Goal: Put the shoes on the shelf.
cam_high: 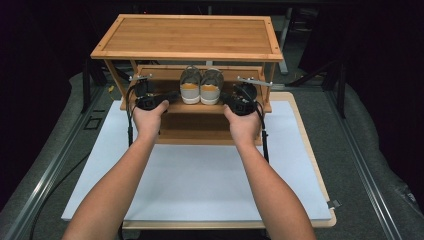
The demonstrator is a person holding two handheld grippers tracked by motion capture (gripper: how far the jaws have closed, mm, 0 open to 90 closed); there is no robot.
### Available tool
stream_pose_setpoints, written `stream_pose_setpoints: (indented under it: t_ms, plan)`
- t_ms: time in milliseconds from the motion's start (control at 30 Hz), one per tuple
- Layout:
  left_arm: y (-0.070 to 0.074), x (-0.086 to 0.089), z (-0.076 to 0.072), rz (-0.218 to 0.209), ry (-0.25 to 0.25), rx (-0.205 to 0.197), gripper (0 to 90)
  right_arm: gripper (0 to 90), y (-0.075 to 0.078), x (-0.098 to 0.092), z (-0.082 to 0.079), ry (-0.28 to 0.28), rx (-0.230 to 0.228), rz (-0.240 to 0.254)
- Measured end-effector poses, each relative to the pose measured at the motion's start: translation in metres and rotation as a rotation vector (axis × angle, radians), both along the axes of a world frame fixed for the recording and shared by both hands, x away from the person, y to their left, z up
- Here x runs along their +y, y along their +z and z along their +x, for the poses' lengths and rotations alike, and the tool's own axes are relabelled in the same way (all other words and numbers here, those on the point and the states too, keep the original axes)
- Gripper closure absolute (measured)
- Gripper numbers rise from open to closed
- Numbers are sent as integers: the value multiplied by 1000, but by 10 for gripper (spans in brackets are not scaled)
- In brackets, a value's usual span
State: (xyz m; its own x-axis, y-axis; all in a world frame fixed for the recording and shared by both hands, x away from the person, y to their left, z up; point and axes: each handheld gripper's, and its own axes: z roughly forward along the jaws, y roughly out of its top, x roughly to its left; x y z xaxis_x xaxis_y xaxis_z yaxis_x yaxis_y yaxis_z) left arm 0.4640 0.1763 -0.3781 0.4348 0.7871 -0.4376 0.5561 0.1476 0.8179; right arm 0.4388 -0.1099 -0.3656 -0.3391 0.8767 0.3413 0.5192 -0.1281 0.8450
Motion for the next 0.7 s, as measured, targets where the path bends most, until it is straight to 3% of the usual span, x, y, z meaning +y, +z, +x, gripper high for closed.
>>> stream_pose_setpoints:
  t_ms: [133,367,467,600,700]
  plan:
    - [5,3,-11,-2,-35,-12,828,826,5,-6,-8,12,-22,-4]
    - [12,9,-35,15,-88,-27,769,814,5,-18,-27,26,-18,10]
    - [12,14,-46,3,-113,-32,736,807,2,-22,-37,35,-17,-5]
    - [7,18,-57,27,-132,-45,682,793,-2,-26,-51,50,-19,-22]
    - [1,19,-66,43,-148,-62,639,784,-4,-27,-63,56,-45,-64]
